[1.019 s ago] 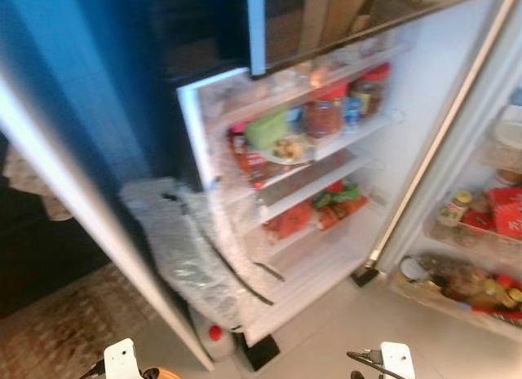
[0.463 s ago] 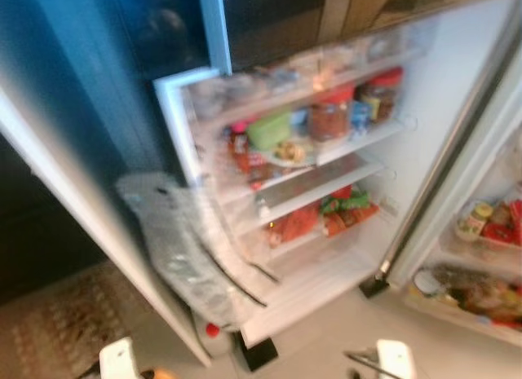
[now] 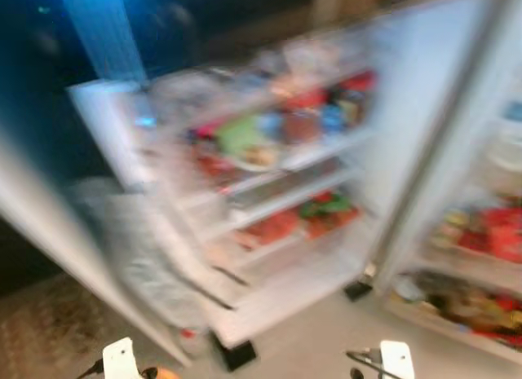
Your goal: Restocking fridge
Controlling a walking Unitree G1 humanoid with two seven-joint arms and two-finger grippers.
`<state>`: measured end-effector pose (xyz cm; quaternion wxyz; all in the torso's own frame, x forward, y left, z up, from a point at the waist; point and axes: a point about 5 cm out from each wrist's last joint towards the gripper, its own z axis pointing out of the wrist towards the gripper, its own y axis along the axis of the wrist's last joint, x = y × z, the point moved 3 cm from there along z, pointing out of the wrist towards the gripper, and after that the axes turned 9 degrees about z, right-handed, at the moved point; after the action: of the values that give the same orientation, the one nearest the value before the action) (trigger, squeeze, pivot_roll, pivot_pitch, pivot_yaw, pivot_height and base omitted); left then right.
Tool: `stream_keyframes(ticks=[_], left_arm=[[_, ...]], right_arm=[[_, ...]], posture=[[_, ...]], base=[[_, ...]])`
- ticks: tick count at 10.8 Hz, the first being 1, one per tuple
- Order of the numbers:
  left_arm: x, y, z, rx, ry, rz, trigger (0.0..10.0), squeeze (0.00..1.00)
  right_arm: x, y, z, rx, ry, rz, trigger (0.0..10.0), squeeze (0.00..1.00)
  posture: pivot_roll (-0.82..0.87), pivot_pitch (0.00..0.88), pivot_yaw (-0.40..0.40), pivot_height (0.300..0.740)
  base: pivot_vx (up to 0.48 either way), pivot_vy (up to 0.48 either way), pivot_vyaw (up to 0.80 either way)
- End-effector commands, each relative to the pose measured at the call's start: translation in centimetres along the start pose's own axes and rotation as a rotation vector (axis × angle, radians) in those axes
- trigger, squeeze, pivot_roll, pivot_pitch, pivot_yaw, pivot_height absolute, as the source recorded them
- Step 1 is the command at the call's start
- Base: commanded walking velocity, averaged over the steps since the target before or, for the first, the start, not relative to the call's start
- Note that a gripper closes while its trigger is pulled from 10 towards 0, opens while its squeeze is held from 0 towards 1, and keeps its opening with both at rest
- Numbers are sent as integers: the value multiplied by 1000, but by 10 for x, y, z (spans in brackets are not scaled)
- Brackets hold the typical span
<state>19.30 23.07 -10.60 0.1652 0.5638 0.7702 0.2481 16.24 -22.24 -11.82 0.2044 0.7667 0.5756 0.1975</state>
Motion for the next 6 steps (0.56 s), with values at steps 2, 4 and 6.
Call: stream_keyframes(ticks=[2,4,6], left_arm=[[5,-10,-1,41,11,10,10000,0],[6,-11,-1,43,13,9,10000,0],[6,-10,-1,41,12,8,10000,0]], right_arm=[[3,4,1,-11,5,2,10000,0],[2,4,1,-10,6,-2,10000,0],[3,6,1,-19,7,5,10000,0]], posture=[[-130,23,75,740],[-129,25,74,740],[-128,29,75,740]], base=[[0,-334,0],[0,-332,0],[0,-334,0]])
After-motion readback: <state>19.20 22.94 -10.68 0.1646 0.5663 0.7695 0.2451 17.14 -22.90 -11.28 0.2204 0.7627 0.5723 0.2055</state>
